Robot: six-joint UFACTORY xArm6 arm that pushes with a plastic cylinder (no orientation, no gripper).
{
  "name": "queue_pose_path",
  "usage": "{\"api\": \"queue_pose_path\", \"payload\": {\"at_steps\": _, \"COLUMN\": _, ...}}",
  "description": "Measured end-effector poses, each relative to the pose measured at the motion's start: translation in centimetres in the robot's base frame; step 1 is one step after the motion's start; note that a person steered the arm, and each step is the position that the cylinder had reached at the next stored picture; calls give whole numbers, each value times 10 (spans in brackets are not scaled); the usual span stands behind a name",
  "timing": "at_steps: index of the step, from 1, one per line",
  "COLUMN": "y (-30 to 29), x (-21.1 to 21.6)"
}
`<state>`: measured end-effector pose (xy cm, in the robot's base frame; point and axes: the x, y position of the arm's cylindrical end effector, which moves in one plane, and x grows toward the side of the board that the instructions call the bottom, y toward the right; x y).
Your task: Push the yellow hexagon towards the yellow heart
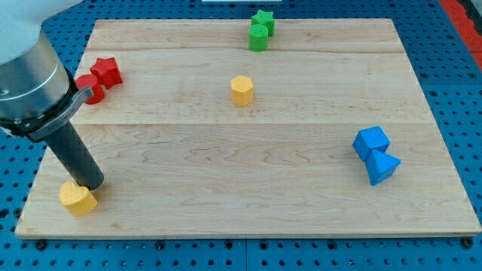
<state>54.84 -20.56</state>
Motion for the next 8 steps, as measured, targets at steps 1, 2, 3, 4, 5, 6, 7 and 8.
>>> {"api": "queue_pose_path", "payload": {"at_steps": 1, "y": 7, "x": 9}}
{"api": "queue_pose_path", "payload": {"at_steps": 2, "y": 21, "x": -5}}
{"api": "queue_pose_path", "payload": {"at_steps": 3, "y": 140, "x": -37}}
{"api": "queue_pose_path", "payload": {"at_steps": 4, "y": 231, "x": -112}}
{"api": "queue_pose_path", "payload": {"at_steps": 5, "y": 239, "x": -195}}
{"api": "queue_pose_path", "payload": {"at_steps": 6, "y": 125, "x": -165}}
{"api": "queue_pose_path", "payload": {"at_steps": 7, "y": 62, "x": -83}}
{"api": "queue_pose_path", "payload": {"at_steps": 8, "y": 93, "x": -97}}
